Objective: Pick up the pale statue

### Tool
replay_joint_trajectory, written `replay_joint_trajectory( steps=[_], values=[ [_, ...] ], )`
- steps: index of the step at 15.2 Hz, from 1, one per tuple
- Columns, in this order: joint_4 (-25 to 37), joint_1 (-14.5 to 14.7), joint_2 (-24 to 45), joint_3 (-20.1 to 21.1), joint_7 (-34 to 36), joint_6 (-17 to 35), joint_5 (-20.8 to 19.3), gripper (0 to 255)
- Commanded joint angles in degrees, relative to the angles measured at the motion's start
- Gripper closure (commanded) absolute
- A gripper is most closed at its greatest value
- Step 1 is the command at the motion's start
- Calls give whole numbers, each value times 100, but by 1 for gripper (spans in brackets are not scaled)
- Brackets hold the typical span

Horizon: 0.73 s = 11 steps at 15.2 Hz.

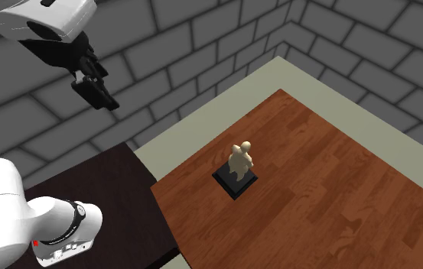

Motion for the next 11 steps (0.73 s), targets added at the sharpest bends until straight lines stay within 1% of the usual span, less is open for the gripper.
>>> replay_joint_trajectory(
  steps=[1, 6, 11],
  values=[
    [0, 0, 0, 0, 0, 0, 0, 0],
    [57, -204, 859, -100, 12, 696, -148, 0],
    [274, -396, 1791, -210, 51, 1311, -285, 0]
  ],
)
